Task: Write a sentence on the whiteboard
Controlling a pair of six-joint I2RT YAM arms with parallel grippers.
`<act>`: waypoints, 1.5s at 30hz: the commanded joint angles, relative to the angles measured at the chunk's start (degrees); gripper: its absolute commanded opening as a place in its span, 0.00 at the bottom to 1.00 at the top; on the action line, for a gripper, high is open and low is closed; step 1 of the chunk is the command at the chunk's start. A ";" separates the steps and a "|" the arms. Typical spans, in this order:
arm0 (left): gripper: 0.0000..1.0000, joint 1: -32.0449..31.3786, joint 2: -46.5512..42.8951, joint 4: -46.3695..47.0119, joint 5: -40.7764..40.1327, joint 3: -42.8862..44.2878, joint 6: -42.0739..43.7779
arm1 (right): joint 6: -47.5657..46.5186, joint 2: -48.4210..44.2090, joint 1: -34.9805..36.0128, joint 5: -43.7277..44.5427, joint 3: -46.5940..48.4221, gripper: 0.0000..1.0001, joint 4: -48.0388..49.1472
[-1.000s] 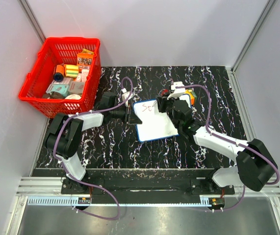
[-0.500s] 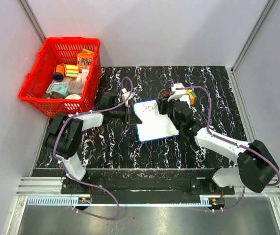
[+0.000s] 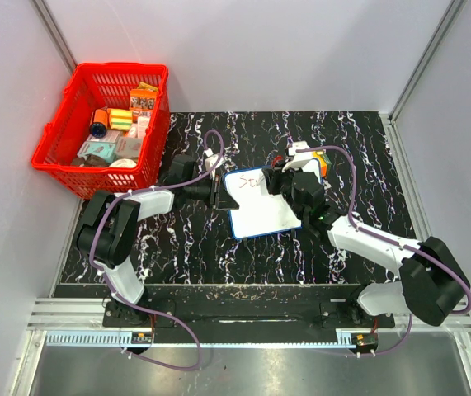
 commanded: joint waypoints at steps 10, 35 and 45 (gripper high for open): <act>0.00 -1.11 0.43 -3.20 -7.88 0.33 7.32 | -0.44 0.08 -0.41 3.39 2.89 0.00 1.21; 0.00 -1.20 0.52 -3.55 -8.06 0.50 7.58 | -1.50 -0.35 -1.64 4.54 3.60 0.00 0.60; 0.00 -1.29 0.52 -3.64 -8.23 0.42 7.67 | -1.06 -0.88 -1.64 3.22 1.75 0.00 0.34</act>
